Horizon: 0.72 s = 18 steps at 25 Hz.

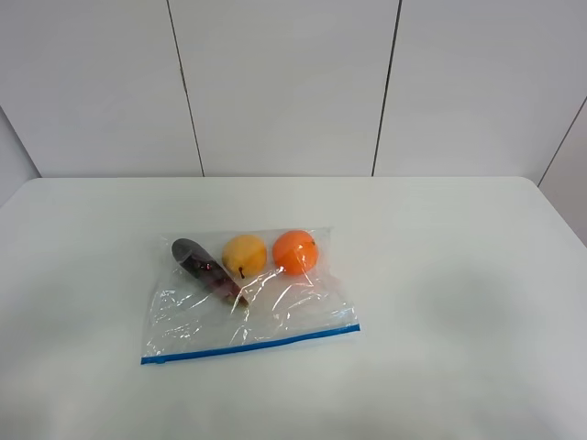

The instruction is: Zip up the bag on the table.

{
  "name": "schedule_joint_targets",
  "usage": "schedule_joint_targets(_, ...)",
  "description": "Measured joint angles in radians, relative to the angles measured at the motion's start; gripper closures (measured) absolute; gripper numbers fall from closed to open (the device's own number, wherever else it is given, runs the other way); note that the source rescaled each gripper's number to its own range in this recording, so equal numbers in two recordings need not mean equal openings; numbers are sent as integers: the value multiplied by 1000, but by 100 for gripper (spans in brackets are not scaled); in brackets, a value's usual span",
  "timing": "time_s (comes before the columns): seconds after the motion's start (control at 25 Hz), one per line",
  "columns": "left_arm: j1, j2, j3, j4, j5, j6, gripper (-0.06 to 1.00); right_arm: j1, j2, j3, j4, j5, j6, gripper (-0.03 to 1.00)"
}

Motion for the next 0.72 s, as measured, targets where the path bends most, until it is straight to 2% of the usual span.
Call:
schedule_joint_targets(0.44,0,0,0,0,0,0,31,0,-2,94,-4,4,-35,5)
schedule_joint_targets(0.72,0,0,0,0,0,0,31,0,-2,112,-5,4,-55,17)
